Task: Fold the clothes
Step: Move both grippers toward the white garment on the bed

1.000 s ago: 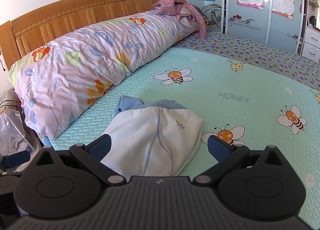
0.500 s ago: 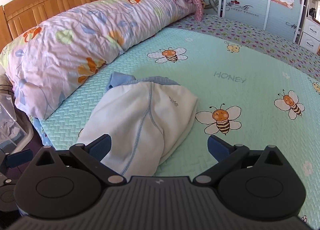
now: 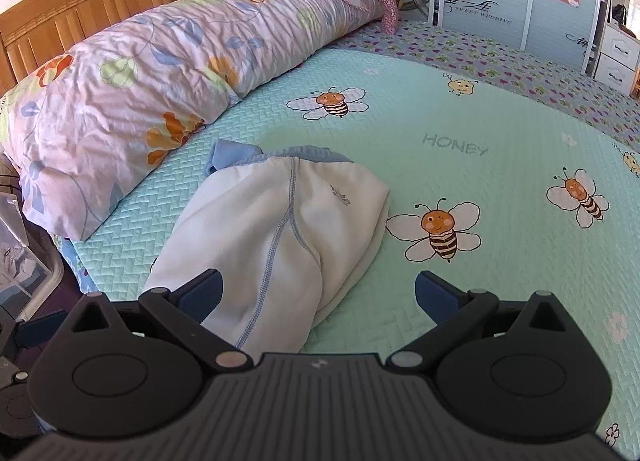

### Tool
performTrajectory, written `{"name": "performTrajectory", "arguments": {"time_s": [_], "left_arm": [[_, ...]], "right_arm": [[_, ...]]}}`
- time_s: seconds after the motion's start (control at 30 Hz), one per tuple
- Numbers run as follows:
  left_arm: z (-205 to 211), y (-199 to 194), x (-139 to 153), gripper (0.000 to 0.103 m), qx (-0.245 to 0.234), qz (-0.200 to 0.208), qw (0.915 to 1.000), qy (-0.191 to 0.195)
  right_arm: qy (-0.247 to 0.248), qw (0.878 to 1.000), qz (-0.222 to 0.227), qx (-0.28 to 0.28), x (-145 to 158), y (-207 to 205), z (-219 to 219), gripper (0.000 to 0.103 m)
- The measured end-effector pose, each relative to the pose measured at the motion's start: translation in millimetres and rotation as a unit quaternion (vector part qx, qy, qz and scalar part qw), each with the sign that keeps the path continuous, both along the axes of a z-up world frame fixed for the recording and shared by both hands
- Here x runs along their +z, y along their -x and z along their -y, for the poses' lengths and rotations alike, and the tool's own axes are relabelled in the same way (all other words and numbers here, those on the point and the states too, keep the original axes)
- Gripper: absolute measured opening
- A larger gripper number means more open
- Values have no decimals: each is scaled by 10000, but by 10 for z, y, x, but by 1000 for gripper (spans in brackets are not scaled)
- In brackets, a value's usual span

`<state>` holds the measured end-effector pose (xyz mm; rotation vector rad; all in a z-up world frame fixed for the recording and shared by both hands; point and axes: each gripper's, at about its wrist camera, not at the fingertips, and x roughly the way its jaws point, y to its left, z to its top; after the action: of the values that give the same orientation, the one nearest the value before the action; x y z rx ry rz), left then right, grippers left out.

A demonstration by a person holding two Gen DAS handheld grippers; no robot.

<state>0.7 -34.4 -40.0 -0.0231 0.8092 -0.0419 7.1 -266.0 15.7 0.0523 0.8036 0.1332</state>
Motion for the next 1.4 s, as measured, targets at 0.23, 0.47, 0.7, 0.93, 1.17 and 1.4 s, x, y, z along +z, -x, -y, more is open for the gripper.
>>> {"name": "performTrajectory", "arguments": {"time_s": [0.23, 0.47, 0.7, 0.93, 1.17, 1.4], "left_arm": [[42, 17, -16, 102, -85, -15, 10000, 51], [50, 16, -32, 101, -62, -68, 9999, 84], [58, 16, -49, 101, -40, -121, 9999, 117], [51, 6, -50, 102, -30, -110, 9998, 156], [-13, -21, -105, 102, 92, -183, 9996, 177], [-263, -201, -269, 102, 515, -360, 9978, 204]], "right_arm": [[-44, 10000, -13, -31, -33, 10, 51, 102], [-249, 9996, -103, -99, -78, 14, 138, 102], [-178, 9997, -71, -126, -100, 20, 160, 102], [-194, 9997, -86, -117, -113, 27, 180, 102], [-222, 9994, -184, -188, -232, 32, 241, 102], [-265, 9985, -419, -222, -471, -45, 320, 102]]}}
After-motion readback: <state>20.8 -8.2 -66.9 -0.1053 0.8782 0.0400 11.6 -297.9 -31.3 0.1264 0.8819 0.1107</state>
